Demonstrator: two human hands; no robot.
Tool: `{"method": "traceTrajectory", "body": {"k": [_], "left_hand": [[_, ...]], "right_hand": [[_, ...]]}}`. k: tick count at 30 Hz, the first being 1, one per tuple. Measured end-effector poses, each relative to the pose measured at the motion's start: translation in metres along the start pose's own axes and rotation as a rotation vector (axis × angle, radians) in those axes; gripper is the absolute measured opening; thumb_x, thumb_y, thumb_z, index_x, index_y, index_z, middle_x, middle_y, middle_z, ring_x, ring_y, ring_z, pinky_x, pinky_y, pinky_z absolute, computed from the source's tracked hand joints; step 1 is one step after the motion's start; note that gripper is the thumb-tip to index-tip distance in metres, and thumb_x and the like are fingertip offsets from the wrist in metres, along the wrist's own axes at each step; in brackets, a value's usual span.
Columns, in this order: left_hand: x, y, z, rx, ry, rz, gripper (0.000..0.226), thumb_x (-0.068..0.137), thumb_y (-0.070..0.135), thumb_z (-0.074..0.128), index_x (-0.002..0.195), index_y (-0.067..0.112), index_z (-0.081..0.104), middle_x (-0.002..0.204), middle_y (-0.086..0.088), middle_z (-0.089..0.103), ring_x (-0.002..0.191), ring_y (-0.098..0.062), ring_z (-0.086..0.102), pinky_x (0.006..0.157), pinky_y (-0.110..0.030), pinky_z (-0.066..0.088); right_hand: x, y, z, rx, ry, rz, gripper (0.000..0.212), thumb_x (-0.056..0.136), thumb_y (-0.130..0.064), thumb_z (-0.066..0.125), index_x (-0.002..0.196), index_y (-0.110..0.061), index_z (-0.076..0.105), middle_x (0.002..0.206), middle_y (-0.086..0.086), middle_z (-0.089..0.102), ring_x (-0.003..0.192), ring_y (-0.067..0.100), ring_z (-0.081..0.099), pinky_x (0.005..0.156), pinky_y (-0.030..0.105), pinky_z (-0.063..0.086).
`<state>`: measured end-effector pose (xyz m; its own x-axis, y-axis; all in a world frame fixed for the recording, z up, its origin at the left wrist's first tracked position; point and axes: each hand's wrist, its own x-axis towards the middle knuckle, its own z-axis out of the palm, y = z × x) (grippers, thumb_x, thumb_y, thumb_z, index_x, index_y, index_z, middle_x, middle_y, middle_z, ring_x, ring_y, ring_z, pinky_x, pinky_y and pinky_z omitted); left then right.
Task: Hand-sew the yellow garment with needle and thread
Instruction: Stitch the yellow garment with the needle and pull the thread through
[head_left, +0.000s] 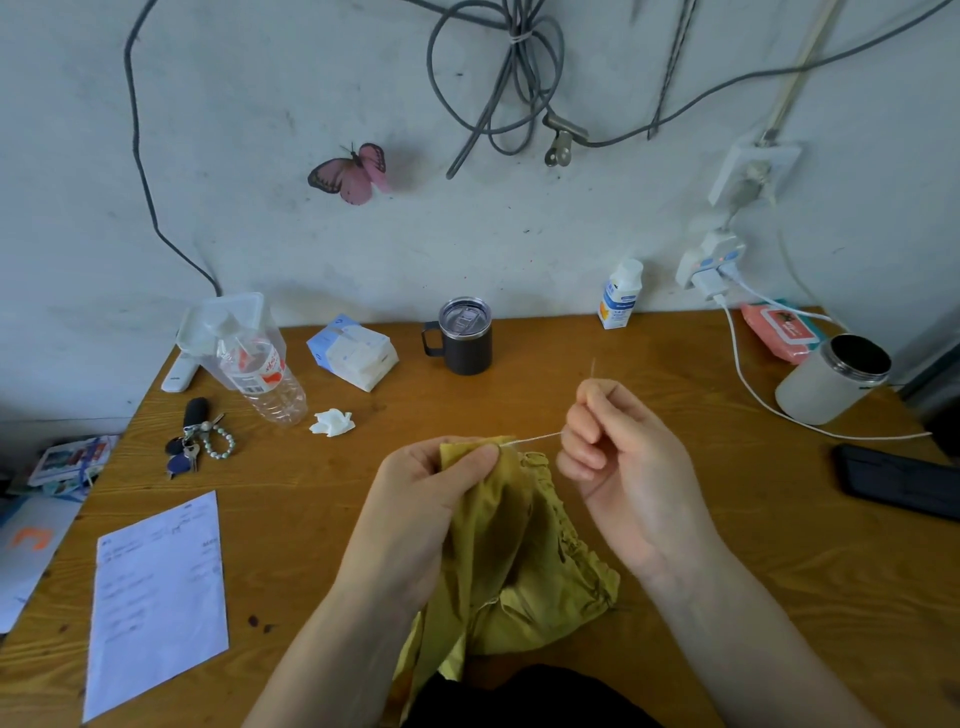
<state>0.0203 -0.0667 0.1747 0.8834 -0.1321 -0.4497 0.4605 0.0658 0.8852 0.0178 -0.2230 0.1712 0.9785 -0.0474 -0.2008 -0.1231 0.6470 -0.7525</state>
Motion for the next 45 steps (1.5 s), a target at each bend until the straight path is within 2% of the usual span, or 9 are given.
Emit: {"method": "traceTrajectory", "body": {"k": [8,12,15,20,25,29,36,40,45], "left_hand": [[0.001,0.006,-0.012,-0.105,0.02,0.018,0.015,0.066,0.024,0.069,0.071,0.014,0.078,0.079,-0.013,0.076,0.068,-0.021,0.074,0.058,-0.025,0.057],[0.002,0.006,-0.015,-0.115,0.043,0.025,0.016,0.064,0.024,0.069,0.07,0.013,0.078,0.079,-0.014,0.076,0.069,-0.021,0.073,0.061,-0.028,0.057],[0.004,0.006,-0.017,-0.108,0.054,0.034,0.018,0.064,0.025,0.07,0.072,0.012,0.078,0.08,-0.015,0.076,0.071,-0.022,0.073,0.066,-0.031,0.056],[0.006,0.008,-0.02,-0.105,0.099,0.026,0.014,0.063,0.026,0.07,0.068,0.015,0.078,0.076,-0.011,0.076,0.068,-0.02,0.072,0.066,-0.031,0.055],[0.007,0.01,-0.025,-0.15,0.113,0.043,0.011,0.063,0.023,0.07,0.063,0.015,0.078,0.07,-0.008,0.075,0.062,-0.015,0.072,0.054,-0.022,0.055],[0.009,0.011,-0.03,-0.163,0.132,0.053,0.01,0.062,0.023,0.07,0.06,0.016,0.078,0.066,-0.006,0.075,0.059,-0.014,0.071,0.051,-0.021,0.055],[0.01,0.012,-0.036,-0.166,0.165,0.057,0.01,0.063,0.022,0.07,0.062,0.016,0.078,0.07,-0.007,0.076,0.062,-0.014,0.073,0.052,-0.021,0.055],[0.01,0.016,-0.037,-0.181,0.206,0.045,0.017,0.075,0.014,0.069,0.06,0.013,0.077,0.067,-0.005,0.075,0.059,-0.013,0.072,0.048,-0.019,0.054],[0.011,0.018,-0.04,-0.213,0.26,0.037,0.005,0.078,0.011,0.069,0.075,0.007,0.07,0.066,-0.005,0.075,0.057,-0.012,0.071,0.046,-0.019,0.053]], "right_hand": [[0.005,-0.016,-0.036,0.178,0.158,-0.003,0.02,0.095,-0.011,0.039,0.078,-0.011,0.051,0.053,-0.005,0.04,0.043,0.005,0.035,0.038,0.016,0.034],[0.007,-0.02,-0.05,0.201,0.22,-0.017,0.019,0.096,-0.014,0.04,0.08,-0.012,0.051,0.054,-0.006,0.04,0.044,0.005,0.035,0.04,0.016,0.034],[0.008,-0.024,-0.057,0.224,0.281,-0.023,0.019,0.095,-0.014,0.042,0.079,-0.012,0.051,0.053,-0.006,0.04,0.043,0.005,0.035,0.039,0.015,0.034],[0.009,-0.026,-0.066,0.248,0.373,-0.029,0.021,0.096,-0.015,0.042,0.079,-0.012,0.052,0.053,-0.006,0.041,0.043,0.004,0.036,0.039,0.015,0.035],[0.008,-0.03,-0.075,0.27,0.446,-0.038,0.022,0.096,-0.015,0.042,0.077,-0.013,0.052,0.052,-0.006,0.041,0.042,0.004,0.036,0.038,0.015,0.034],[0.009,-0.034,-0.083,0.28,0.484,-0.061,0.02,0.096,-0.014,0.043,0.079,-0.013,0.054,0.052,-0.007,0.041,0.043,0.003,0.036,0.039,0.014,0.033],[0.01,-0.033,-0.092,0.283,0.548,-0.075,0.017,0.095,-0.014,0.044,0.082,-0.014,0.055,0.051,-0.008,0.041,0.042,0.003,0.036,0.039,0.014,0.032],[0.012,-0.034,-0.096,0.303,0.576,-0.079,0.016,0.095,-0.014,0.044,0.083,-0.014,0.055,0.051,-0.008,0.041,0.042,0.003,0.036,0.039,0.014,0.033],[0.011,-0.036,-0.105,0.321,0.595,-0.115,0.014,0.095,-0.014,0.045,0.086,-0.014,0.056,0.053,-0.008,0.042,0.043,0.002,0.036,0.041,0.013,0.033]]}}
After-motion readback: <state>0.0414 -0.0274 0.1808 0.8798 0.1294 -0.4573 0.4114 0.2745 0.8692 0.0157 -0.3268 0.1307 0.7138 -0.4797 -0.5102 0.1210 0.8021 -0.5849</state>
